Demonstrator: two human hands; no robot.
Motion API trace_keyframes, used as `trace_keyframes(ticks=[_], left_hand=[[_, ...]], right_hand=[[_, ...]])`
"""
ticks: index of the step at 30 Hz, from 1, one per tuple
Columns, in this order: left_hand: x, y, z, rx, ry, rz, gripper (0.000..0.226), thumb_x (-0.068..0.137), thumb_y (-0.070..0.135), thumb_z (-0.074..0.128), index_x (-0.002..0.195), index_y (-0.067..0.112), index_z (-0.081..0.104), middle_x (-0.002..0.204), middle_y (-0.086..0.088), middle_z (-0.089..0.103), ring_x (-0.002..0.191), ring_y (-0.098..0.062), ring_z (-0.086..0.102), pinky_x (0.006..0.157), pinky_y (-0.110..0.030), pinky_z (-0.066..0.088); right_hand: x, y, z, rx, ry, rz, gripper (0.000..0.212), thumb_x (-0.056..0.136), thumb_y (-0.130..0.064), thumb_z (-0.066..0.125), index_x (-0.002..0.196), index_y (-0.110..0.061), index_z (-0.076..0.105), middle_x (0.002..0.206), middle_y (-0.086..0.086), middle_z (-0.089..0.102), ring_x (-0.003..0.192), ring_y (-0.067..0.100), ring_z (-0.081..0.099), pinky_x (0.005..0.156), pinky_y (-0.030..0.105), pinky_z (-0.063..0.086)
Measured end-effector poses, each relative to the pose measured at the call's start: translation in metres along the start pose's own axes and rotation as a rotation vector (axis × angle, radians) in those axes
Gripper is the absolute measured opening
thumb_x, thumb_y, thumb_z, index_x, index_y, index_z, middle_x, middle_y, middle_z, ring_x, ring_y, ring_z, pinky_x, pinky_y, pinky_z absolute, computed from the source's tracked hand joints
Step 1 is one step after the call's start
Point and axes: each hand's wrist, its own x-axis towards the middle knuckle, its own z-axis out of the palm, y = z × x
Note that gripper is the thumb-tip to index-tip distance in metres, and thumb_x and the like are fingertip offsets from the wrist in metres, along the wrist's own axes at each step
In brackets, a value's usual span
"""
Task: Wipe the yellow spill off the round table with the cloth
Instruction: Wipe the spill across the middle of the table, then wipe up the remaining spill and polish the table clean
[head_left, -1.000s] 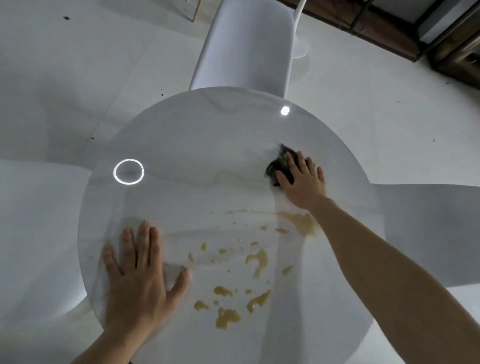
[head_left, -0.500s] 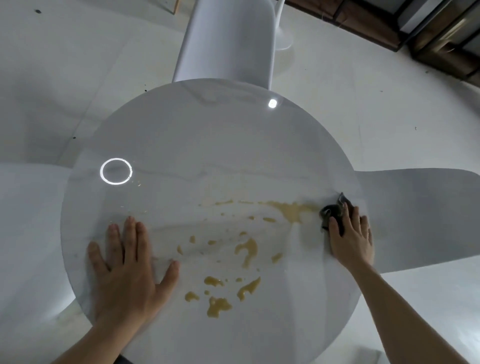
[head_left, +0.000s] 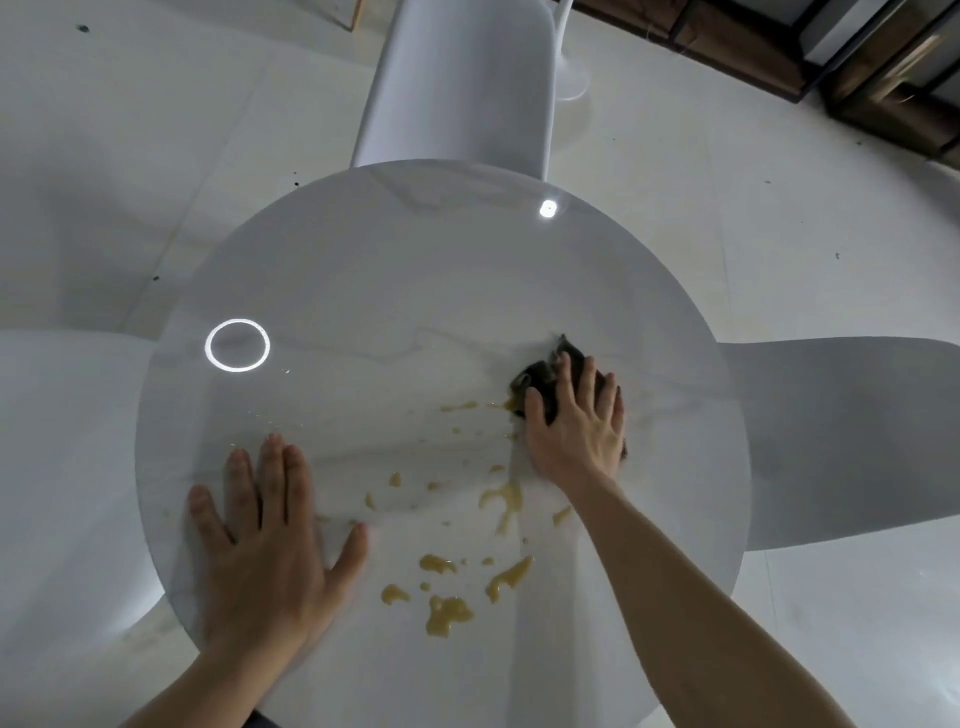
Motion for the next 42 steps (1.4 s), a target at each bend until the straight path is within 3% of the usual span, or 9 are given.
trace_keyframes(ticks=[13, 17, 22, 31, 37, 42], left_hand=[[-0.001, 0.002, 0.001, -0.018, 0.0, -0.01, 0.102, 0.086, 0.07, 0.036, 0.158, -0.002, 0.026, 0.17, -0.02, 0.024, 0.153, -0.048, 0.022, 0.12, -0.071, 0.012], [-0.002, 0.002, -0.002, -0.012, -0.013, -0.012, 0.103, 0.086, 0.071, 0.035, 0.16, 0.0, 0.022, 0.171, -0.019, 0.022, 0.156, -0.046, 0.018, 0.122, -0.07, 0.01], [-0.001, 0.002, -0.001, -0.024, -0.017, -0.005, 0.102, 0.086, 0.071, 0.035, 0.158, 0.0, 0.025, 0.17, -0.02, 0.023, 0.156, -0.046, 0.017, 0.122, -0.07, 0.009], [0.0, -0.001, 0.007, 0.019, 0.017, 0.009, 0.101, 0.087, 0.07, 0.036, 0.158, 0.0, 0.024, 0.17, -0.02, 0.022, 0.155, -0.046, 0.017, 0.121, -0.068, 0.007], [-0.003, -0.004, 0.009, 0.04, 0.026, -0.001, 0.1, 0.091, 0.072, 0.029, 0.162, 0.004, 0.01, 0.174, -0.013, 0.01, 0.158, -0.041, 0.008, 0.123, -0.064, 0.0], [-0.003, -0.001, 0.004, 0.012, 0.024, 0.007, 0.103, 0.089, 0.073, 0.03, 0.162, 0.003, 0.009, 0.174, -0.015, 0.009, 0.158, -0.043, 0.007, 0.124, -0.065, -0.002]], right_hand=[[-0.011, -0.158, 0.006, 0.019, -0.061, -0.502, 0.072, 0.095, -0.065, 0.023, 0.159, -0.035, 0.01, 0.168, 0.002, 0.001, 0.152, 0.031, -0.01, 0.121, 0.05, -0.007], [-0.036, -0.171, 0.013, -0.031, -0.087, -0.661, 0.069, 0.097, -0.064, 0.023, 0.158, -0.037, 0.009, 0.169, -0.001, 0.001, 0.153, 0.029, -0.01, 0.121, 0.049, -0.007], [-0.043, -0.131, 0.013, -0.029, -0.077, -0.674, 0.069, 0.094, -0.068, 0.024, 0.157, -0.042, 0.012, 0.168, -0.003, 0.004, 0.153, 0.025, -0.007, 0.122, 0.046, -0.008], [-0.022, 0.027, -0.002, -0.061, -0.072, -0.368, 0.068, 0.092, -0.073, 0.016, 0.154, -0.05, -0.004, 0.167, -0.009, -0.005, 0.153, 0.019, -0.011, 0.122, 0.037, -0.008], [-0.084, 0.091, 0.004, -0.046, -0.088, -0.285, 0.061, 0.095, -0.069, 0.009, 0.149, -0.052, -0.017, 0.165, -0.01, -0.015, 0.149, 0.014, -0.026, 0.12, 0.033, -0.014], [-0.145, 0.103, 0.016, -0.032, -0.107, -0.256, 0.064, 0.097, -0.067, 0.011, 0.154, -0.045, -0.009, 0.166, -0.006, -0.012, 0.15, 0.017, -0.025, 0.123, 0.04, -0.008]])
